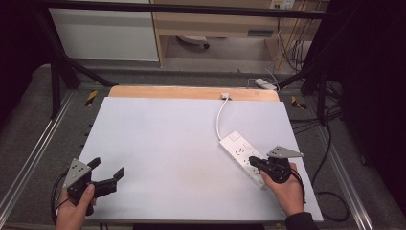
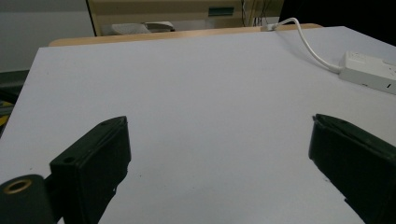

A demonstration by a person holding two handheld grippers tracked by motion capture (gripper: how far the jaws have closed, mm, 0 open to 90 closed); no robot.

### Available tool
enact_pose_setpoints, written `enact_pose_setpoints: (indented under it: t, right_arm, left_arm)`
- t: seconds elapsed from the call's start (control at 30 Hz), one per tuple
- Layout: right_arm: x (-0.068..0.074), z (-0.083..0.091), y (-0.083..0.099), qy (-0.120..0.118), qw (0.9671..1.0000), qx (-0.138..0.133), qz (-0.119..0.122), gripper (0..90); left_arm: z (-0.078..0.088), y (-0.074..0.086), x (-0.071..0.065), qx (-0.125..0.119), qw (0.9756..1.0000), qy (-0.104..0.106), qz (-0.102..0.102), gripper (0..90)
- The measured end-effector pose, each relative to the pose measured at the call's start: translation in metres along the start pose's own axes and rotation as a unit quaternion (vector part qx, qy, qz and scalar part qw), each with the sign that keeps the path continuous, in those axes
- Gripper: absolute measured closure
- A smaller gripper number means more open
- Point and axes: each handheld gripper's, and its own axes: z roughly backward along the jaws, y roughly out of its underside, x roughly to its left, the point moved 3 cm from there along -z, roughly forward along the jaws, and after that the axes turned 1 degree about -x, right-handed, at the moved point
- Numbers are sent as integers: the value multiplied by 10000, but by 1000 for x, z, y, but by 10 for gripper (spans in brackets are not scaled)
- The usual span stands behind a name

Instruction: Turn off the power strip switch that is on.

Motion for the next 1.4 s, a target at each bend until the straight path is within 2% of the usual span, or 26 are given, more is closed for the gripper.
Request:
enact_pose_setpoints:
  t: [0.3, 0.57, 0.77, 1.4]
  right_arm:
    - [2, 0, -3, -108, 9998, -143, -27, 751]
    - [6, 0, -6, -120, 9995, -289, 41, 618]
    - [8, 1, -9, -159, 9991, -393, -29, 534]
    - [14, 3, -19, -23, 9972, -740, -97, 177]
  left_arm:
    - [0, 1, 1, 23, 10000, -3, -1, 57]
    - [0, 1, 1, 25, 10000, -5, -8, 56]
    - [0, 1, 1, 26, 10000, -3, 4, 57]
    - [0, 1, 1, 10, 10000, -39, 21, 56]
